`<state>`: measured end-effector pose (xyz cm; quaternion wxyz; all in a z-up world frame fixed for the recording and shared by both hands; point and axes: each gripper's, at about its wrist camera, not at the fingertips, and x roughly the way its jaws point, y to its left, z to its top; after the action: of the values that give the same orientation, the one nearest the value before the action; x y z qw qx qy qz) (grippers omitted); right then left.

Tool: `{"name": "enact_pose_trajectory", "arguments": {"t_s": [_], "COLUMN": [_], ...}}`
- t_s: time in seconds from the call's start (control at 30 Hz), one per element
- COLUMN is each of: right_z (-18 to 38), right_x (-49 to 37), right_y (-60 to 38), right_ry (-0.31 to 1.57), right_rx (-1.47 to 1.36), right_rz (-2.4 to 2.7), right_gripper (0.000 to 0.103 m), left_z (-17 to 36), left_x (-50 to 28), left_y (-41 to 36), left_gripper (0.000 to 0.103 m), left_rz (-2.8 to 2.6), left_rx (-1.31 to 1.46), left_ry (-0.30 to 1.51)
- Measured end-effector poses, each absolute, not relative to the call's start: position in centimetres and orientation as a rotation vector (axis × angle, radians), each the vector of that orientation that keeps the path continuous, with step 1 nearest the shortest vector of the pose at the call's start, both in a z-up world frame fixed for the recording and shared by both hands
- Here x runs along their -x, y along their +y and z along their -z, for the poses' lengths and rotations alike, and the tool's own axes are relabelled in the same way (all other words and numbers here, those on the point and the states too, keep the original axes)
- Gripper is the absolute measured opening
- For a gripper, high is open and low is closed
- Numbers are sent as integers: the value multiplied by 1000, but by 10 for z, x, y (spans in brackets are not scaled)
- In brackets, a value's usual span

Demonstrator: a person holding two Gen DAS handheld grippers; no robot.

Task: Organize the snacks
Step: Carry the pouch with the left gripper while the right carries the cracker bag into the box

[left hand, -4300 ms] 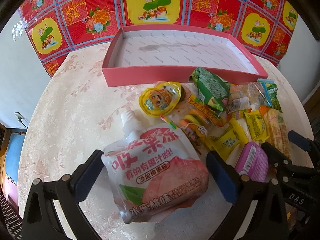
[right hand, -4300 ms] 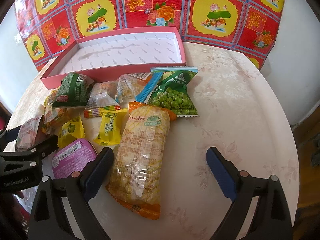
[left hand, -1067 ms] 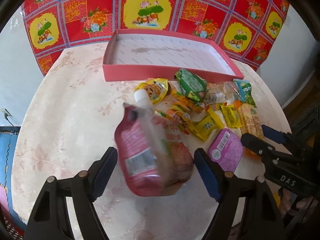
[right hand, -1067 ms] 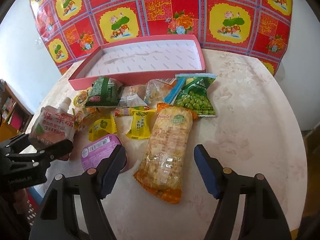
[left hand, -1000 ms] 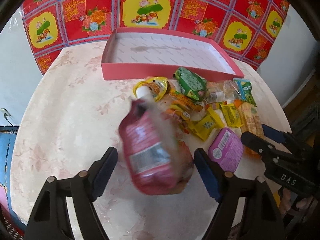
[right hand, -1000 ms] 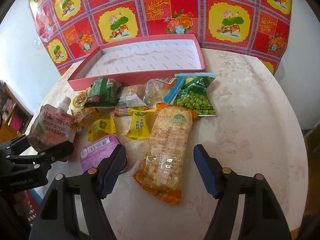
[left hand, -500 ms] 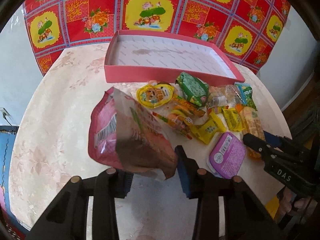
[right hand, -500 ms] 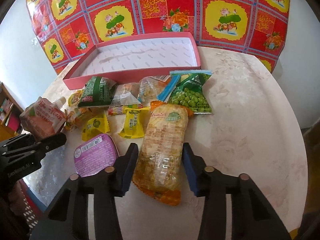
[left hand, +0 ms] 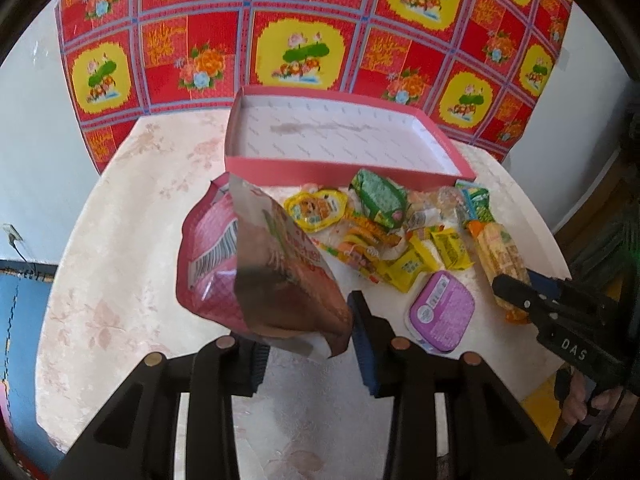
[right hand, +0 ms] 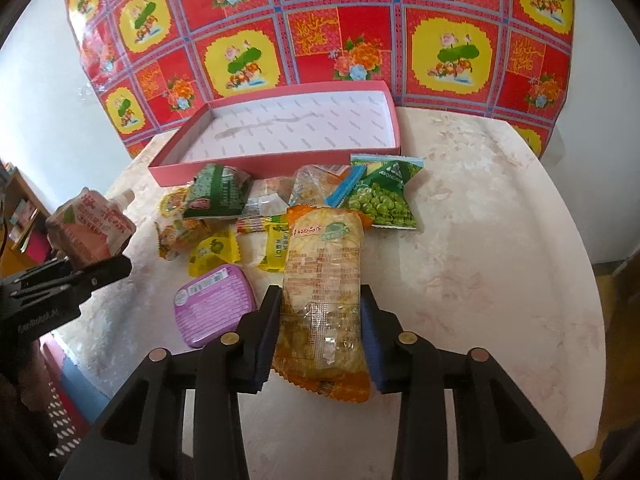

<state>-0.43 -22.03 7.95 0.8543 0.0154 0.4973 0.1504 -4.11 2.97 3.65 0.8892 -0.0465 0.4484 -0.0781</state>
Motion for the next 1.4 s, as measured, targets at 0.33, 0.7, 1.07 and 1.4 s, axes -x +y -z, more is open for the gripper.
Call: {"name": "enact_pose_trajectory", "arguments": {"t_s": [0.33,0.7,1.07,1.4], "right_z": [-101,-117,-126,-123], "right_x": [2,-31,-80,-123], "right_y": [-219,-212,-203,-191], "right_ry": [1003,988,981,987], "right_rx": [-37,-51,-66,-68], "right_rz": [-341,-382,-397,-406], "right_gripper": [38,38,38,38], "left_z": [-61,-83,-98,-91], "left_x": [34,0,-46,-89], "left_y": [26,25,20,13], "left_gripper": [38,38,38,38], "left_rz": [185,191,206,208], "left_rx": [71,72,75,62], "left_ry": [870,830,812,837]}}
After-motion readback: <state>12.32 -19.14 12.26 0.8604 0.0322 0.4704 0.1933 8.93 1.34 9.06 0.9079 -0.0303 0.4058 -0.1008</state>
